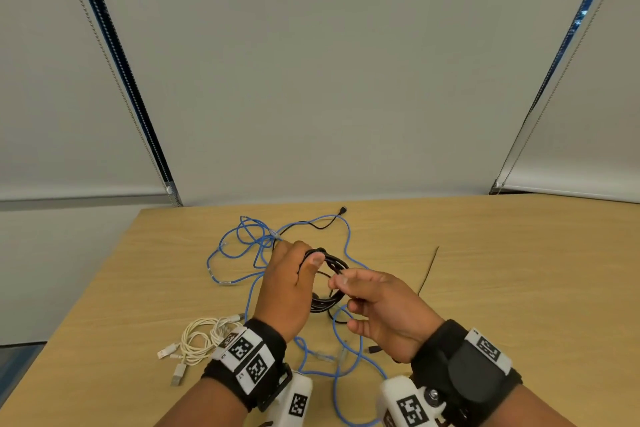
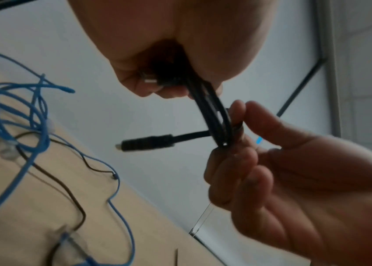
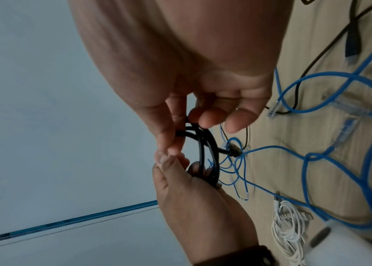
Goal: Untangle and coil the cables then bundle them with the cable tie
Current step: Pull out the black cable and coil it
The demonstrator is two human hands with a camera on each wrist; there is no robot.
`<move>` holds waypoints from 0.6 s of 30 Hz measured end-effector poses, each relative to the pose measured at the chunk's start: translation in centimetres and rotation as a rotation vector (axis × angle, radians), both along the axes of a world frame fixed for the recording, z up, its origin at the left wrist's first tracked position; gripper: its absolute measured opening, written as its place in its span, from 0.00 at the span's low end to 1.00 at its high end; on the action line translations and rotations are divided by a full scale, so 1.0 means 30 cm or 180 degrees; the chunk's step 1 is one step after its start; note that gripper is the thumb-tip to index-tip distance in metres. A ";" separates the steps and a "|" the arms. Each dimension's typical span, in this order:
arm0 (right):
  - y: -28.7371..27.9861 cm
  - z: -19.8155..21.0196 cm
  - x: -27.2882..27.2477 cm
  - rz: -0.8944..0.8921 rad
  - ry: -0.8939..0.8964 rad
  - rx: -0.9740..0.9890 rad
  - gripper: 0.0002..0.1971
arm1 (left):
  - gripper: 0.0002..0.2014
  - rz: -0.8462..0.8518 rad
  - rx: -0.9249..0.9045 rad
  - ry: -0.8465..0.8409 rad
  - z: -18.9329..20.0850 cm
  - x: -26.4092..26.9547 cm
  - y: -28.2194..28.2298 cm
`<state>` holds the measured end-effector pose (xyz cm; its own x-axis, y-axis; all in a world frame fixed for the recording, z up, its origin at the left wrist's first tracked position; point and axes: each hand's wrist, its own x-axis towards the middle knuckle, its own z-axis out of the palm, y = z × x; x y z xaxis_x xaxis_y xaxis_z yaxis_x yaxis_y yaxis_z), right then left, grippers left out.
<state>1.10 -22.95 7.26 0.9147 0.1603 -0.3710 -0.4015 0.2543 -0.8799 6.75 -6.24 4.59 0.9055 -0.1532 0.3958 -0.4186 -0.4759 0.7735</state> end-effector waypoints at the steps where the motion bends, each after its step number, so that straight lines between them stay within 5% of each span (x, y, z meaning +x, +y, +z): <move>1: -0.001 0.000 0.001 -0.0041 -0.0003 0.0009 0.07 | 0.10 0.0006 0.0099 -0.0045 0.000 0.003 -0.001; 7: -0.031 0.002 0.004 -0.0057 0.0102 -0.0222 0.10 | 0.21 0.0099 0.1046 -0.0457 0.006 -0.012 0.004; 13: -0.030 -0.008 -0.005 0.0043 0.0134 -0.0371 0.06 | 0.17 0.0293 0.1558 -0.0904 0.002 -0.018 -0.001; 18: -0.026 0.006 0.004 0.0186 0.0096 -0.0321 0.06 | 0.20 0.0321 0.1680 -0.0614 -0.028 -0.020 0.010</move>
<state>1.23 -23.73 7.44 0.8931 0.1734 -0.4151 -0.4396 0.1404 -0.8871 6.14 -5.95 3.73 0.8447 -0.2917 0.4487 -0.4613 -0.8220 0.3340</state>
